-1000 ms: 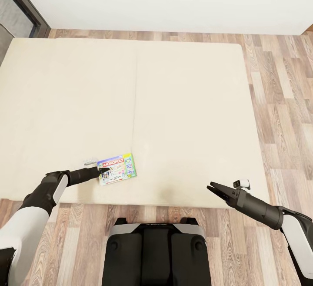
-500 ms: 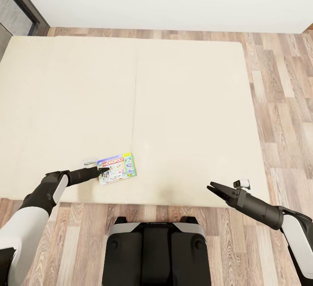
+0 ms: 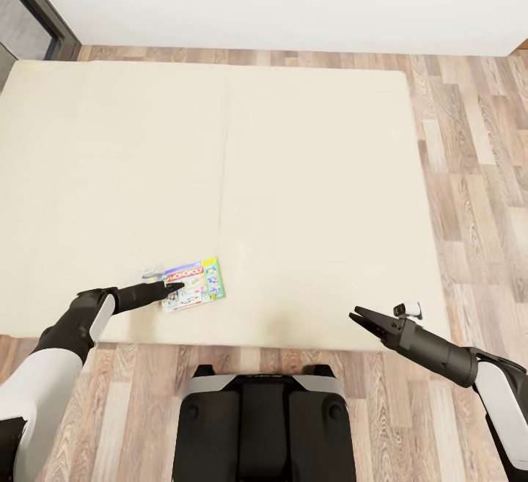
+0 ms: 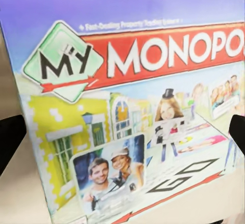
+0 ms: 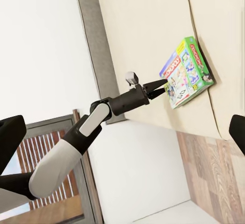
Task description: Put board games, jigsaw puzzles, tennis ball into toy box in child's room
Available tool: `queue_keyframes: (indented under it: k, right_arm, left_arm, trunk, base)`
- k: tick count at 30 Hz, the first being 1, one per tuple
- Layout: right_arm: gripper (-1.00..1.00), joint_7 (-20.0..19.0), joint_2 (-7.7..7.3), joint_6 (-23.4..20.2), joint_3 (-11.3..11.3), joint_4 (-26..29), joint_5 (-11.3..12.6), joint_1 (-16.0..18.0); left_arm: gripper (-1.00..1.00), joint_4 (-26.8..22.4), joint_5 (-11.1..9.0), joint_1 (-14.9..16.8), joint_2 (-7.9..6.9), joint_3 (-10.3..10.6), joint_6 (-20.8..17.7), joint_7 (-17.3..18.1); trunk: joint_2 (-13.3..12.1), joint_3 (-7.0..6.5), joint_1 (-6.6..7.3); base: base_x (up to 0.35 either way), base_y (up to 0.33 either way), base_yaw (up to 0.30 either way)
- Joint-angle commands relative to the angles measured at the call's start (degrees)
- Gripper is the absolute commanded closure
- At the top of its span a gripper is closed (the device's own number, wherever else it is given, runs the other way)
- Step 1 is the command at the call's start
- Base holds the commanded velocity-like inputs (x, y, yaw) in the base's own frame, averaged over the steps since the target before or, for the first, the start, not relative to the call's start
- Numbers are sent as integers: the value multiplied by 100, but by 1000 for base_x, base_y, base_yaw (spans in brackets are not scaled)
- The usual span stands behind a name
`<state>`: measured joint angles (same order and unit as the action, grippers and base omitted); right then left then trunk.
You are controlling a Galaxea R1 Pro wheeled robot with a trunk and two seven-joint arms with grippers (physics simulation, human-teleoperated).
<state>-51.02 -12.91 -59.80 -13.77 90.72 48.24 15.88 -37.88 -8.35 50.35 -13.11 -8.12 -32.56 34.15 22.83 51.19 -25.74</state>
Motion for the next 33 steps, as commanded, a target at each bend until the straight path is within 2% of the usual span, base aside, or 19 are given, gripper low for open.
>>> queue_keyframes:
  k: [1,6,26,33]
  right_arm:
    - [-100,-31,-1,-20,-3,-2,-19,3]
    - [-100,-31,-1,-20,-3,-2,-21,3]
    - [-100,-31,-1,-20,-1,-2,-19,3]
    - [-100,-31,-1,-20,-3,-2,-25,3]
  left_arm:
    - [-100,-3,-31,1,1,-14,-43,13]
    - [-100,-5,-31,1,1,-14,-40,13]
    - [-100,0,-27,1,0,-13,65,13]
    - [-100,0,-27,1,1,-14,74,13]
  trunk:
    - [8,5,-4]
    - [8,5,-4]
    - [8,5,-4]
    - [8,5,-4]
  base:
    - [65,-246,0]
    - [76,-178,0]
    - [11,-9,0]
    - [0,-142,0]
